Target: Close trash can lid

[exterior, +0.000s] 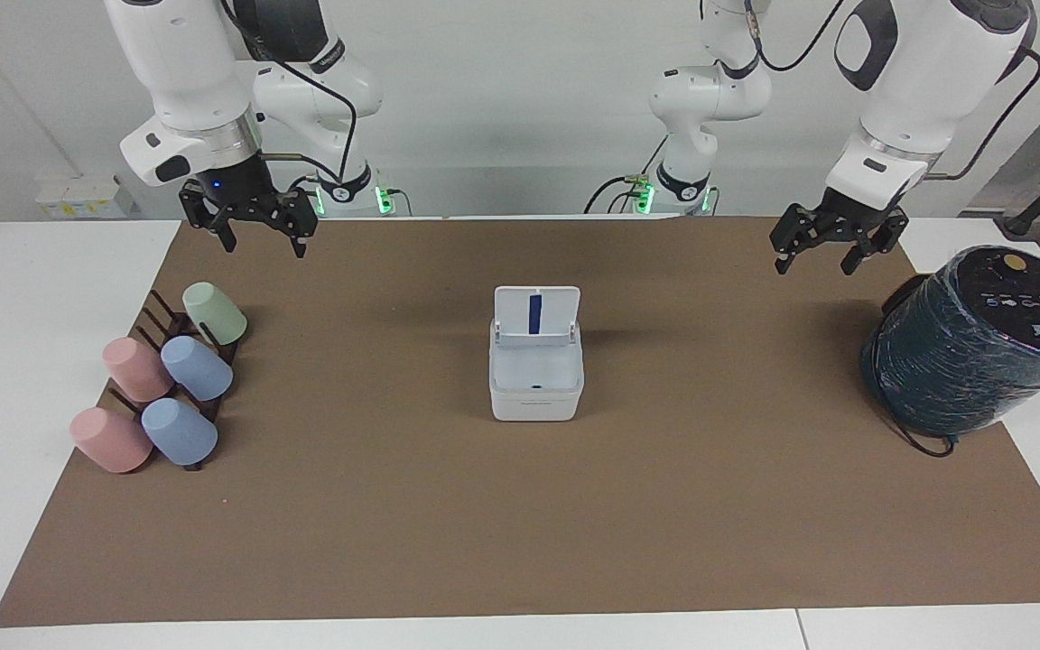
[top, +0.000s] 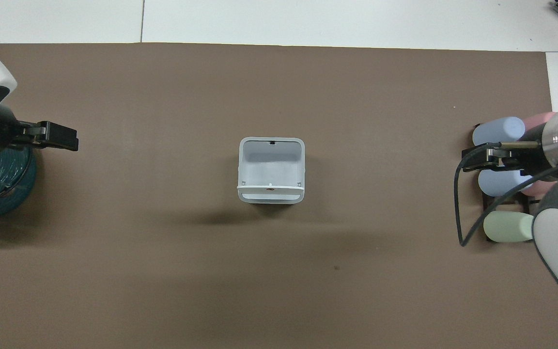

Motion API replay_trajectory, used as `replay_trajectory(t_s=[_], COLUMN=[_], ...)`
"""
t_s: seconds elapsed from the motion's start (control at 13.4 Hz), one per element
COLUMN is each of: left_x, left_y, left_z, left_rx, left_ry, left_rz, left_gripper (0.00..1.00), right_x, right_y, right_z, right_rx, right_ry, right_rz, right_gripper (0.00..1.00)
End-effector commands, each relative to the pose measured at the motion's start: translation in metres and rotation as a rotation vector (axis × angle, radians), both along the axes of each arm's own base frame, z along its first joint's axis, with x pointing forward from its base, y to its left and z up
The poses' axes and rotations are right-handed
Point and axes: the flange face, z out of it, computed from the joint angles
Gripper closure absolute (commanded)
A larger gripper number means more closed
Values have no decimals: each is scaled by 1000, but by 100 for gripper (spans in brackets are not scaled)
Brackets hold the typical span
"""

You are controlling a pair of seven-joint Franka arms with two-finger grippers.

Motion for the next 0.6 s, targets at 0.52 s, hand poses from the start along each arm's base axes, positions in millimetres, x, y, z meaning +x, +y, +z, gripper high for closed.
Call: replay_trajectory(t_s=[0.52], left_x=[-50], left_y=[-50], left_z=[-33], left_rx=[33], left_ry=[53], left_rz=[-63], left_gripper=[0], right_x=[-5], right_y=[-3], right_z=[1], right_rx=[18], right_ry=[6], right_rz=[10], right_gripper=[0])
